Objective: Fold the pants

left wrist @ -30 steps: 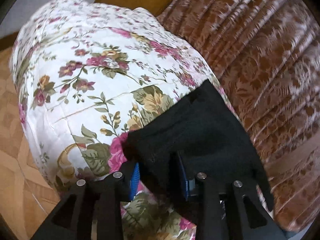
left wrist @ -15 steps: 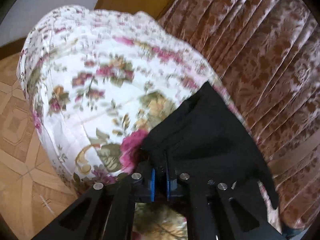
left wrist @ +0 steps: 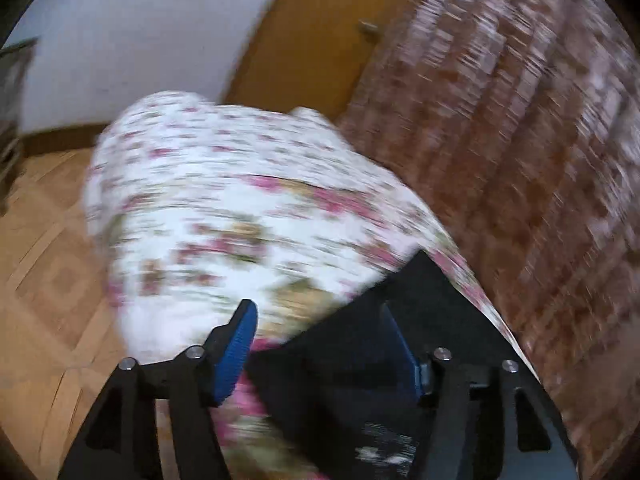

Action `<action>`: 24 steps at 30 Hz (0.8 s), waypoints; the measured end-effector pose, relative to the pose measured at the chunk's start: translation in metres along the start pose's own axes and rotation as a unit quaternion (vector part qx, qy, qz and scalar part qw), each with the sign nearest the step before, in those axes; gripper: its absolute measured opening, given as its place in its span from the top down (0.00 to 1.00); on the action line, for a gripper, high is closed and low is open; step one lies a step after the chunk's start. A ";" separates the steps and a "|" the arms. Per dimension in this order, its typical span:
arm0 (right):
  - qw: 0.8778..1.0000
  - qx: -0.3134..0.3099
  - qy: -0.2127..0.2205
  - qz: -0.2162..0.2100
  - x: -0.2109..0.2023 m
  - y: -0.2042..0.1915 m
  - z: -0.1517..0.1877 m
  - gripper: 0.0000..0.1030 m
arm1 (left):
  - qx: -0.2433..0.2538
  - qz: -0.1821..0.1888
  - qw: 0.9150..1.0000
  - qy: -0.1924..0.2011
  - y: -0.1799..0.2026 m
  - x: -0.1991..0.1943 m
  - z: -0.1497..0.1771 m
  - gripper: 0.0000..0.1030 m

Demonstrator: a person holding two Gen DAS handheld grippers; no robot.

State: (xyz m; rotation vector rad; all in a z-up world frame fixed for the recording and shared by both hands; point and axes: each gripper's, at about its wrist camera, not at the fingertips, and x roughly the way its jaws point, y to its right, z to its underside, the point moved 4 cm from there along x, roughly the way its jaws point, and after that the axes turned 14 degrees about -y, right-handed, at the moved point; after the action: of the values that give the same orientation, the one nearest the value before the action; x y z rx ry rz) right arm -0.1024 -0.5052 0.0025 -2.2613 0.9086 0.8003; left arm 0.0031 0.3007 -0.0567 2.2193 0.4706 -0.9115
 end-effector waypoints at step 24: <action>0.910 -0.148 -0.281 -0.268 0.140 -0.279 0.083 0.53 | 0.291 0.069 0.947 -0.115 0.193 0.124 0.102 0.15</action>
State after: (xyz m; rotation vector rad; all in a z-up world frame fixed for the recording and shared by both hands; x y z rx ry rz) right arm 0.1620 -0.3359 -0.0728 -2.1619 -0.1098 1.2786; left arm 0.1461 0.1010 -0.1116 2.5710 -0.0848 -1.3425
